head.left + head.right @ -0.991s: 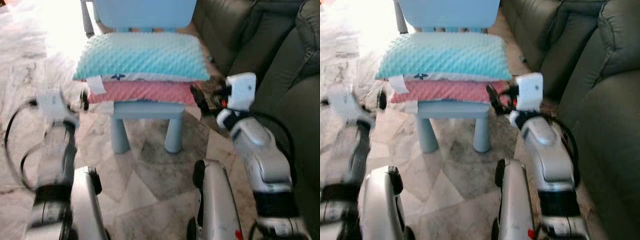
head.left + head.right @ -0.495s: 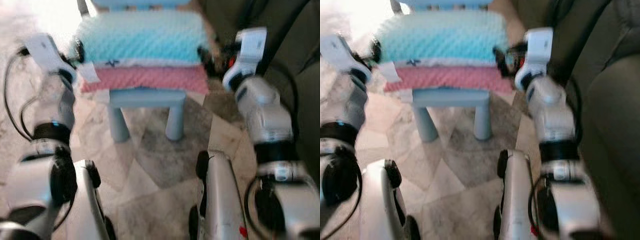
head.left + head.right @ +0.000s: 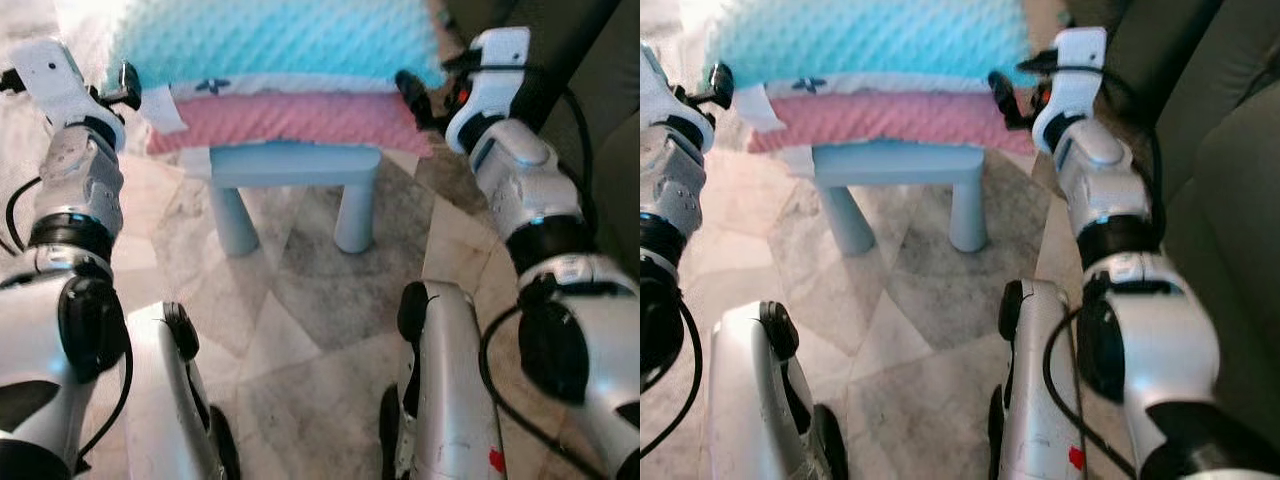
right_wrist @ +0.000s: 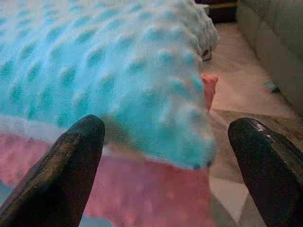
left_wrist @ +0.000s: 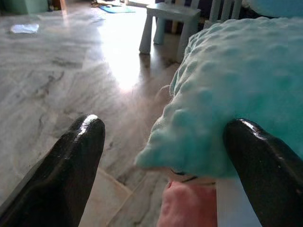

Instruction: Move the pillow to the sofa

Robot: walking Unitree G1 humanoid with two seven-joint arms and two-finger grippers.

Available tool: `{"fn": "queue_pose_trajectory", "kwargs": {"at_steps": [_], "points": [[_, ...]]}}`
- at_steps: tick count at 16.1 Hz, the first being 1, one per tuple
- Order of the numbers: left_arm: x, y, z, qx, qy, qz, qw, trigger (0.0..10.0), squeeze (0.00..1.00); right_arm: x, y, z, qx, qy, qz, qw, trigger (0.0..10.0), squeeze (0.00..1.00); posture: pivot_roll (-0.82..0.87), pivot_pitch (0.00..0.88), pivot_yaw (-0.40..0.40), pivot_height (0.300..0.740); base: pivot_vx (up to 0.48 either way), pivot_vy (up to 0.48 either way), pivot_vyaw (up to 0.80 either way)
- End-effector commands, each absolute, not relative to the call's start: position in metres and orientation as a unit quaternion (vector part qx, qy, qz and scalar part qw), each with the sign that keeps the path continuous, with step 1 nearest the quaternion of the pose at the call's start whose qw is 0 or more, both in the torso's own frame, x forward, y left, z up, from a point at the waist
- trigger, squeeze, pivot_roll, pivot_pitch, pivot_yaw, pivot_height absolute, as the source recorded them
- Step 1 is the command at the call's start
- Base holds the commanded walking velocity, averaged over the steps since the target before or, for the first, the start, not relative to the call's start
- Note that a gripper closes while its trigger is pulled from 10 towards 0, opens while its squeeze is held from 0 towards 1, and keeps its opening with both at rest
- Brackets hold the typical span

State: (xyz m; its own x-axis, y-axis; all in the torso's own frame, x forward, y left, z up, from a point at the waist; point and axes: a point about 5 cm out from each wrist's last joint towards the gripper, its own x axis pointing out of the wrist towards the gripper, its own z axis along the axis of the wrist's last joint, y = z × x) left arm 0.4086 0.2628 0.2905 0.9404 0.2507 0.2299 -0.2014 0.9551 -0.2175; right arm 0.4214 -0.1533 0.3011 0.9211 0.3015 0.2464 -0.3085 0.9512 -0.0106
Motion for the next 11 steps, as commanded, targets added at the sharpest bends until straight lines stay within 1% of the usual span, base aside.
{"fn": "queue_pose_trajectory", "kwargs": {"at_steps": [1,3,7,9,11], "points": [[0.405,0.274,0.305,-0.101,-0.149,0.131,0.975,10.0,0.0,0.422,-0.158,0.314,0.02,-0.147,0.154,0.977,10.0,0.0,-0.1,0.387,-0.008,0.346,0.0,0.0,0.0],[0.405,0.274,0.314,-0.118,-0.164,0.128,0.971,10.0,0.0,0.422,-0.158,0.323,0.028,-0.159,0.153,0.975,10.0,0.0,-0.09,0.389,-0.006,0.346,0.0,0.0,0.0],[0.405,0.269,0.332,-0.128,-0.196,0.109,0.966,10.0,0.0,0.42,-0.156,0.345,0.019,-0.202,0.149,0.968,10.0,0.0,-0.08,0.392,0.001,0.346,0.0,0.0,0.0],[0.405,0.271,0.339,-0.142,-0.201,0.11,0.963,10.0,0.0,0.42,-0.156,0.349,0.033,-0.207,0.151,0.966,10.0,0.0,-0.08,0.388,0.001,0.346,0.0,0.0,0.0],[0.405,0.269,0.34,-0.173,-0.201,0.101,0.959,10.0,0.0,0.42,-0.154,0.35,0.062,-0.208,0.161,0.963,10.0,0.0,-0.08,0.388,-0.003,0.346,0.0,0.0,0.0]]}}
